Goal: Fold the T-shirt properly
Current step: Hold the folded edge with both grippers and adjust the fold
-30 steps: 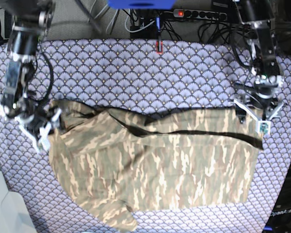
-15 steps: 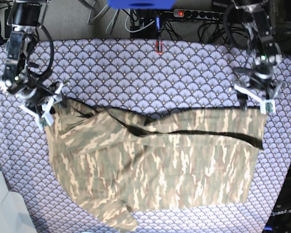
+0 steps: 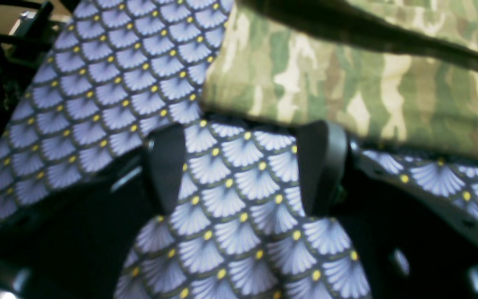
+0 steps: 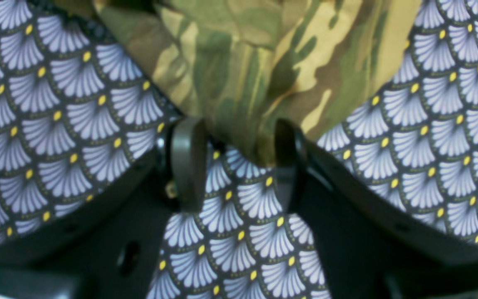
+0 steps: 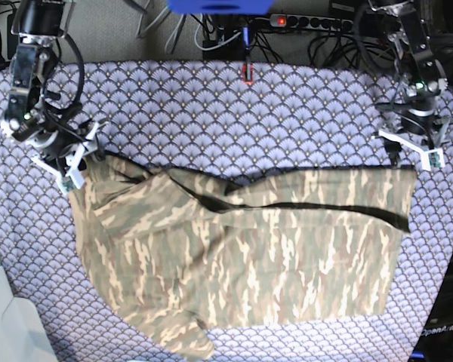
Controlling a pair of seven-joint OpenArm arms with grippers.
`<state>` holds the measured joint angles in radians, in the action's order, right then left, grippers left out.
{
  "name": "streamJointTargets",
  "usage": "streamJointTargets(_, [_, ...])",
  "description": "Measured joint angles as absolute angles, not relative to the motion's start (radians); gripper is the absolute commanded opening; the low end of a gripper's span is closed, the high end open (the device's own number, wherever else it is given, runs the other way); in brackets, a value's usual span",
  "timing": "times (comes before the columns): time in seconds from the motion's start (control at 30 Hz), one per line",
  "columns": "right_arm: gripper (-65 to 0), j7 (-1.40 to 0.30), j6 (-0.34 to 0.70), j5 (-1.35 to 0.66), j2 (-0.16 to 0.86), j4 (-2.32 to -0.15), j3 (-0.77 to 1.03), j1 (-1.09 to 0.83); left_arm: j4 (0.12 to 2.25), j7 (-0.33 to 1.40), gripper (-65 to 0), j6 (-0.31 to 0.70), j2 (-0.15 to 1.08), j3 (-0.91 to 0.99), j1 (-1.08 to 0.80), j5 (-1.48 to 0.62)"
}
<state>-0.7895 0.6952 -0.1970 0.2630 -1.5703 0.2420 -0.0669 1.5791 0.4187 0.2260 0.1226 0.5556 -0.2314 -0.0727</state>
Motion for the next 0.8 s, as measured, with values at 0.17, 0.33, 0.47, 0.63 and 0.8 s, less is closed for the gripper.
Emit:
streamJointTargets(0.17, [-37.2, -0.782, 0.695, -0.198, 0.262, -1.531, 0.242, -0.045, 1.489, 0.432, -23.4, 0.231, 0.152, 0.559, -0.204, -0.072])
streamJointTargets(0.33, [-37.2, -0.739, 0.695, -0.198, 0.235, -1.526, 0.239, -0.042, 1.465, 0.422, -23.4, 0.234, 0.154, 0.601, -0.17, -0.073])
streamJointTargets(0.47, [-37.2, -0.736, 0.695, -0.194, 0.241, -1.525, 0.24, -0.041, 1.456, 0.43, -23.4, 0.22, 0.155, 0.615, -0.142, -0.071])
streamJointTargets(0.63, [-37.2, -0.736, 0.695, -0.194, 0.241, -1.525, 0.24, -0.042, 1.366, 0.417, -23.4, 0.232, 0.152, 0.612, -0.061, -0.072])
streamJointTargets(0.8, [-37.2, -0.736, 0.695, -0.194, 0.241, -1.525, 0.239, -0.044, 1.288, 0.429, -23.4, 0.225, 0.153, 0.618, -0.017, -0.069])
